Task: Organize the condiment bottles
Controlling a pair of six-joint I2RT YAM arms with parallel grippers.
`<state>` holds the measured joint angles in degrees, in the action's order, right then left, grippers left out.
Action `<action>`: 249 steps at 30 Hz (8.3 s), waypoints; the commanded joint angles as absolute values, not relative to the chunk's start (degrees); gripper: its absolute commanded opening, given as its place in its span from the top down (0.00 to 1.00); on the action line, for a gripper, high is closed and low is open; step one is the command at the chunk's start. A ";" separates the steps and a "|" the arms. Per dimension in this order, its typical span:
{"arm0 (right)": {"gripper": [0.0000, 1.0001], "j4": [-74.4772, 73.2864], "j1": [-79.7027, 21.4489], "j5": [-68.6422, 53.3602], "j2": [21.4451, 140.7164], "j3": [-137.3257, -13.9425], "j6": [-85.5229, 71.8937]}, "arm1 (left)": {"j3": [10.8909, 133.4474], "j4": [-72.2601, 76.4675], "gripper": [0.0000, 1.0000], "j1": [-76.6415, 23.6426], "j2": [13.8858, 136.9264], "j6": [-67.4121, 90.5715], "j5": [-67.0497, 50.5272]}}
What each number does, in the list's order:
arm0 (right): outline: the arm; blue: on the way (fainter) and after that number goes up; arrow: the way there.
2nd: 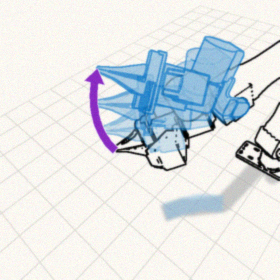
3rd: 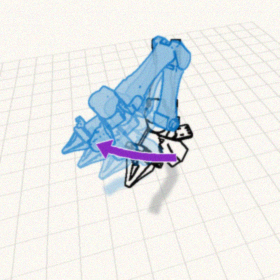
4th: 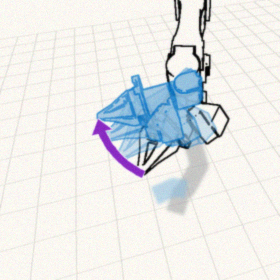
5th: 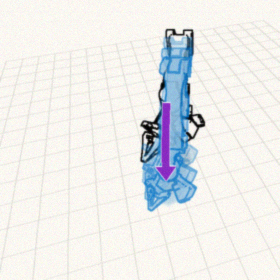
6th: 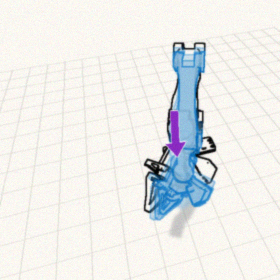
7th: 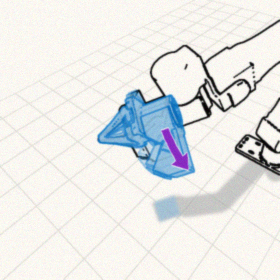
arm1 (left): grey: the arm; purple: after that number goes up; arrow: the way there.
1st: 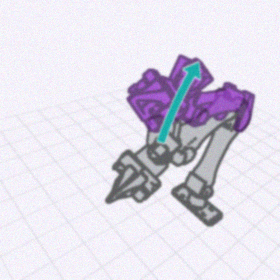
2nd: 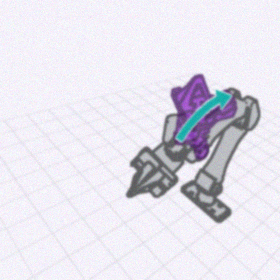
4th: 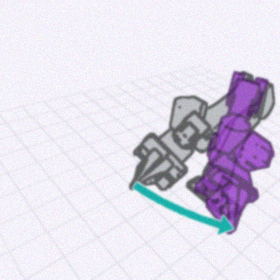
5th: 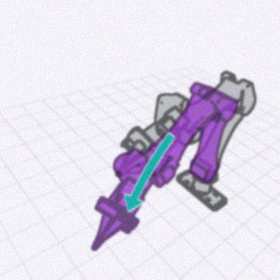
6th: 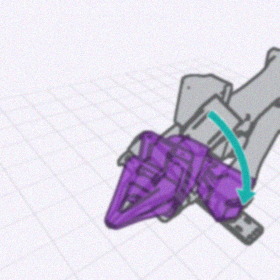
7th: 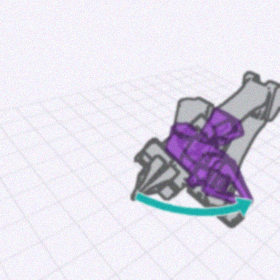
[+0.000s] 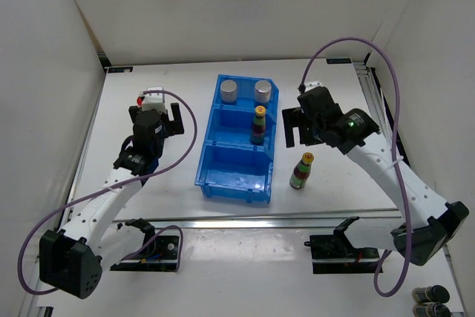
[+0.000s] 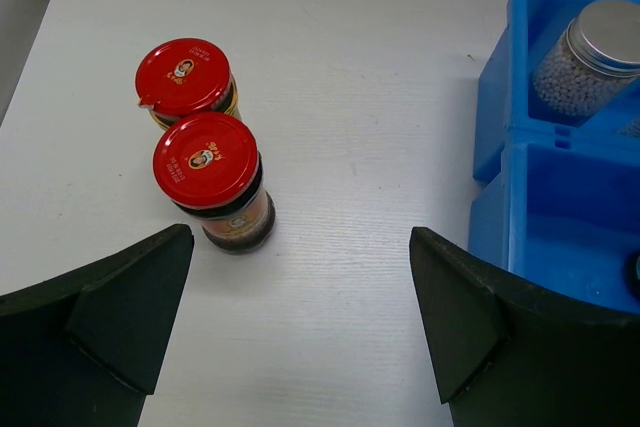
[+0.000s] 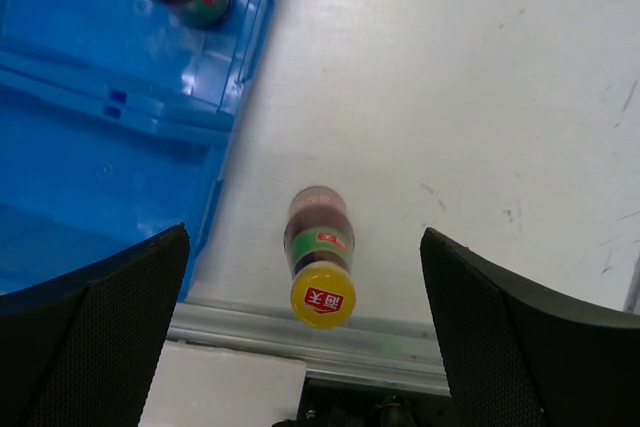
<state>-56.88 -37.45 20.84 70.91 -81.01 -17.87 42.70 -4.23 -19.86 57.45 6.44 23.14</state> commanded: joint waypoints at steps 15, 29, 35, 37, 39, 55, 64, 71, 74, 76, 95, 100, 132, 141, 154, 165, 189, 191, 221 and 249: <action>0.01 -55.11 -37.27 16.00 71.81 -68.47 -26.71 | 42.36 -3.16 0.00 -20.13 57.66 6.77 22.50; 0.15 -52.82 -37.27 15.56 73.65 -63.46 -30.76 | 42.36 -3.16 0.00 -20.13 57.66 6.77 22.50; 0.21 -52.29 -37.27 16.61 74.18 -62.93 -30.76 | 42.36 -3.16 0.00 -20.13 57.66 6.24 22.50; 0.21 -52.29 -37.27 16.61 74.18 -62.40 -30.76 | 42.36 -3.16 0.00 -20.13 57.66 6.24 22.50; 0.21 -52.29 -37.27 17.13 74.18 -62.40 -31.29 | 42.36 -3.16 0.00 -20.13 57.66 6.24 22.50; 0.99 -57.38 -37.27 19.42 74.18 -66.69 -30.60 | 42.36 -3.69 0.00 -20.13 57.66 6.24 22.50; 1.00 -66.70 -40.42 24.35 74.71 -85.67 -24.79 | 42.36 -3.69 0.00 -20.13 57.66 6.24 22.50; 1.00 -67.76 -41.83 17.05 79.27 -102.55 -21.10 | 42.36 -3.69 0.00 -20.13 57.66 6.24 22.50; 1.00 -67.76 -43.59 17.05 84.79 -111.84 -19.08 | 42.36 -3.69 0.00 -20.13 57.66 6.24 22.50; 1.00 -67.76 -44.21 16.52 87.61 -116.78 -18.02 | 42.36 -3.69 0.00 -20.13 57.66 6.24 22.50; 1.00 -58.18 -46.05 10.73 110.47 -134.12 -11.43 | 42.36 -3.69 0.00 -20.13 57.13 6.24 23.55; 1.00 -56.34 -46.05 10.72 114.78 -134.65 -10.38 | 42.36 -3.69 0.00 -20.13 57.13 6.24 23.55; 0.09 -49.75 -44.21 9.58 117.87 -132.79 -9.58 | 42.36 -4.92 0.00 -20.13 57.13 5.19 26.98; 0.04 -49.75 -44.21 10.20 102.86 -130.62 -8.35 | 64.54 -24.50 0.00 -8.19 69.85 20.53 16.28; 0.01 -42.36 -44.21 -0.18 77.27 -100.21 -16.17 | 76.46 -37.97 0.00 -4.13 84.19 33.48 16.88; 0.01 -45.53 -44.21 4.47 68.83 -90.00 -12.22 | 78.92 -37.97 0.00 -2.37 92.10 31.20 17.93; 0.01 -53.53 -43.68 12.92 64.60 -91.85 -10.46 | 79.54 -34.63 0.56 -0.70 97.48 26.10 8.26; 0.01 -53.53 -43.68 13.54 65.21 -92.37 -10.46 | 79.54 -34.63 0.63 -0.70 94.67 25.58 7.38; 0.01 -55.90 -40.52 30.94 66.88 -93.60 -11.43 | 98.36 -48.52 0.89 -26.16 74.01 12.05 -10.72; 0.01 -59.24 -38.94 42.36 64.34 -94.22 -12.74 | 79.63 -29.62 0.89 -57.57 93.16 18.19 14.14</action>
<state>-58.83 -39.03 39.77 65.01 -93.95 -12.69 77.67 -35.64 -56.99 94.37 16.82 9.39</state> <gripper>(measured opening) 0.993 0.798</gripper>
